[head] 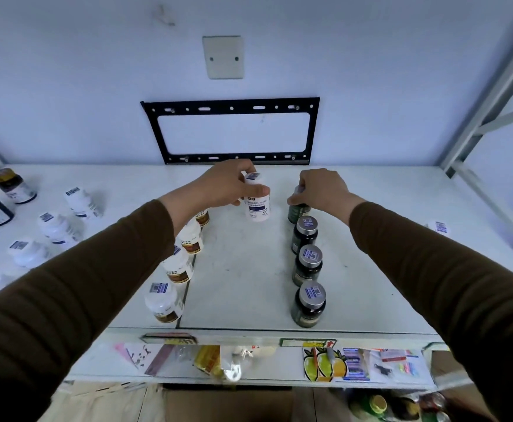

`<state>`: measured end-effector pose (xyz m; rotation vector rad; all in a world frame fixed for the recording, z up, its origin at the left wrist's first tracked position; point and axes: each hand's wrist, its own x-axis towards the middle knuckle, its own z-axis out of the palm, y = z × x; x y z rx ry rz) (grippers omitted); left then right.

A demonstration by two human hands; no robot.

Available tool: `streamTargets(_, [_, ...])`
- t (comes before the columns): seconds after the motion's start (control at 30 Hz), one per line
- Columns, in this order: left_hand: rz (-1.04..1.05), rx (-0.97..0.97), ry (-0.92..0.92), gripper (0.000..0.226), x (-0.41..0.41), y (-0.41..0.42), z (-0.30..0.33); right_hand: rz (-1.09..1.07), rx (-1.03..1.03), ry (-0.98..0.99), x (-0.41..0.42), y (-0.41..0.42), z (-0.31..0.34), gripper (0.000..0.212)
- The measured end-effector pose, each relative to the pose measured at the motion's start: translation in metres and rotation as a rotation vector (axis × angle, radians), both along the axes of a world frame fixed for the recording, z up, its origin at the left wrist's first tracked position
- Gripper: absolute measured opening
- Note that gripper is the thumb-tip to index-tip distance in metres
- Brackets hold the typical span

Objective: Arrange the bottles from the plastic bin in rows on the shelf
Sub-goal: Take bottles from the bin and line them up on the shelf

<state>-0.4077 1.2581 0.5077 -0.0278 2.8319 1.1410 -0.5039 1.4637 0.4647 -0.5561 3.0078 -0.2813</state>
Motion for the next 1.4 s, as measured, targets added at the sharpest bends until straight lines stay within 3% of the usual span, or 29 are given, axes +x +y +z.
streamTargets(0.33, [-0.006, 0.002, -0.017, 0.041, -0.003, -0.001, -0.001, -0.026, 0.035, -0.008, 0.001, -0.002, -0.010, 0.043])
streamTargets(0.67, [-0.006, -0.003, -0.009, 0.040, 0.000, -0.001, -0.004, -0.008, 0.102, -0.013, 0.004, -0.007, -0.003, 0.061])
streamTargets(0.77, [0.011, 0.001, 0.009, 0.039, 0.005, -0.008, 0.000, 0.005, 0.084, 0.056, 0.008, -0.012, 0.007, 0.067])
streamTargets(0.9, [0.051, 0.018, 0.054, 0.031, 0.021, -0.023, 0.008, 0.099, 0.025, 0.154, 0.021, -0.027, 0.024, 0.056])
streamTargets(1.07, [0.144, 0.006, 0.157, 0.035, 0.056, -0.056, 0.015, 0.233, -0.121, 0.120, 0.049, -0.057, 0.037, 0.041])
streamTargets(1.4, [0.195, 0.020, 0.204, 0.032, 0.145, -0.192, 0.023, 0.289, -0.229, 0.011, 0.149, -0.168, 0.056, 0.052])
